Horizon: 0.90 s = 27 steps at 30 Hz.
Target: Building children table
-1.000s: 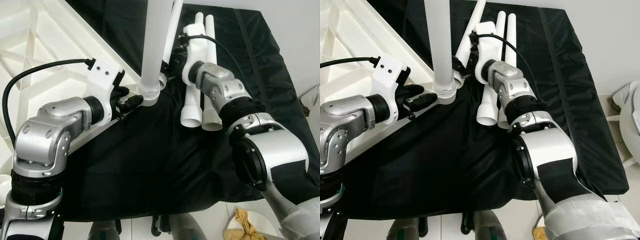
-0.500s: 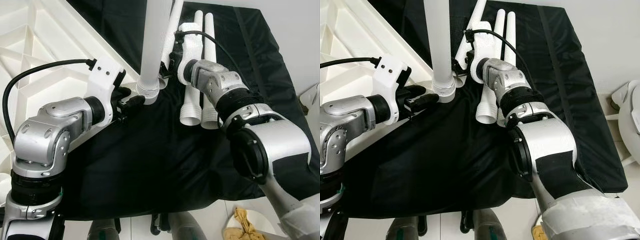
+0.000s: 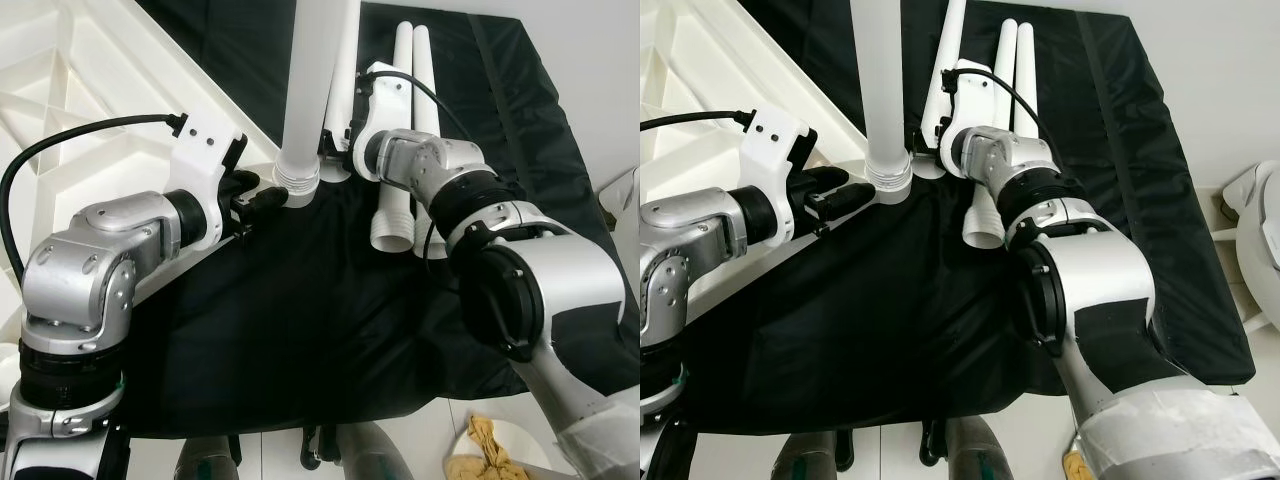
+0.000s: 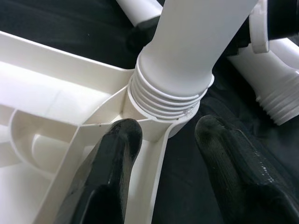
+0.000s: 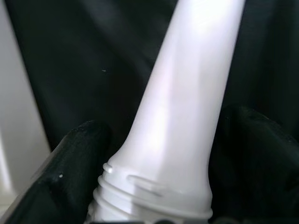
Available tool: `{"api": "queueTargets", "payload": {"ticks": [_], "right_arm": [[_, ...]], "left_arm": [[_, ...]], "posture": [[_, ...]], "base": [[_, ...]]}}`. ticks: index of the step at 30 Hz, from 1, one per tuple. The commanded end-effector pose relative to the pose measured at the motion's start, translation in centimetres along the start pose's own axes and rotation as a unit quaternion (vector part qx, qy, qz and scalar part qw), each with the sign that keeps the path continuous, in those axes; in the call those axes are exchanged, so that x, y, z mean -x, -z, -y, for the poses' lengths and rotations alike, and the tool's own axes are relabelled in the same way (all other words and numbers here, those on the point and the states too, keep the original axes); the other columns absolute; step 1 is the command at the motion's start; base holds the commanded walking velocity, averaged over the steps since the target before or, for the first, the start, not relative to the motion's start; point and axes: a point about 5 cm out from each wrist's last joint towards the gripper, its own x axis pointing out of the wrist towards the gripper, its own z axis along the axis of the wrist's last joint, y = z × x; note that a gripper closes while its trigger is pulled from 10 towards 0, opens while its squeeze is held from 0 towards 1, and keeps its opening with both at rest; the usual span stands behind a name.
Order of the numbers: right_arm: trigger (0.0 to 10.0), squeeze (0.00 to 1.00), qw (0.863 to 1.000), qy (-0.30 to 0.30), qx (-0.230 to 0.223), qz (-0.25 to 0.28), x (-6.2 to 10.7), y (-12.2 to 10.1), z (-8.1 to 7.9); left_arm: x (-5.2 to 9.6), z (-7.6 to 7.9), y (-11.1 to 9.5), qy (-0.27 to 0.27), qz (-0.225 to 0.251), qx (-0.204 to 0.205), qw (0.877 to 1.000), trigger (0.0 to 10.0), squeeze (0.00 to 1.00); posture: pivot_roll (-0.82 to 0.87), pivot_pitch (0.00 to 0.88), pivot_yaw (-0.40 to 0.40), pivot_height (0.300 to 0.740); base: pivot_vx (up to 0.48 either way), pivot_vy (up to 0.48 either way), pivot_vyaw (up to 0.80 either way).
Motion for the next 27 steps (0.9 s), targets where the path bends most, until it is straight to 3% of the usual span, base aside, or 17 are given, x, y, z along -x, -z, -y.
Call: {"api": "queueTargets", "payload": {"ticks": [1, 4, 5, 6, 8, 9, 20, 26, 27], "right_arm": [[10.0, 0.0, 0.997, 0.042, 0.0, -0.071, -0.1, 3.1, 1.4], [10.0, 0.0, 0.996, 0.041, -0.003, -0.074, -0.2, 3.1, 1.3], [5.1, 0.0, 0.996, 0.042, -0.008, -0.076, -0.2, 3.2, 1.3], [2.5, 0.0, 0.995, 0.047, -0.017, -0.083, -0.1, 3.4, 1.3], [2.5, 0.0, 0.995, 0.05, -0.024, -0.088, -0.1, 3.5, 1.3], [0.0, 0.0, 0.994, 0.055, -0.027, -0.089, -0.1, 3.6, 1.4], [0.0, 0.0, 0.992, 0.081, -0.076, -0.061, 0.0, 2.8, 2.1], [0.0, 0.0, 0.993, 0.083, -0.085, 0.017, 0.1, 1.0, 2.7], [1.8, 0.0, 0.993, 0.086, -0.078, 0.036, 0.2, 0.6, 2.8]], "left_arm": [[0.0, -0.2, 0.1, -0.03, 0.001, 0.002, 1.0, 10.0, 0.0], [0.0, -0.2, 0.1, -0.031, 0.002, 0.003, 1.0, 10.0, 0.0], [0.0, -0.3, 0.1, -0.033, 0.002, 0.003, 0.999, 10.0, 0.0], [0.0, -0.3, 0.1, -0.034, 0.002, 0.004, 0.999, 10.0, 0.0], [0.0, -0.4, 0.1, -0.035, 0.003, 0.004, 0.999, 10.0, 0.0], [0.0, -0.4, 0.1, -0.036, 0.003, 0.005, 0.999, 10.0, 0.0], [0.1, -1.0, 0.3, -0.041, -0.002, 0.004, 0.999, 10.0, 0.0], [0.0, -1.3, 0.2, -0.04, -0.003, 0.003, 0.999, 10.0, 0.0], [0.0, -1.3, 0.3, -0.039, -0.003, 0.002, 0.999, 10.0, 0.0]], "posture": [[0.12, 0.35, -0.136, 0.74], [0.12, 0.349, -0.136, 0.74], [0.12, 0.349, -0.136, 0.74], [0.12, 0.349, -0.136, 0.74], [0.12, 0.349, -0.136, 0.74], [0.12, 0.35, -0.136, 0.74], [0.11, 0.344, -0.121, 0.74], [0.11, 0.338, -0.11, 0.74], [0.11, 0.338, -0.108, 0.74]], "base": [[0.0, 0.0, 0.0], [0.0, 0.0, 0.0], [0.0, 0.0, 0.0], [0.0, 0.0, 0.0], [0.0, 0.0, 0.0], [0.0, 0.0, 0.0], [0.0, 0.0, 0.0], [0.0, 0.0, 0.0], [0.0, 0.0, 0.0]]}}
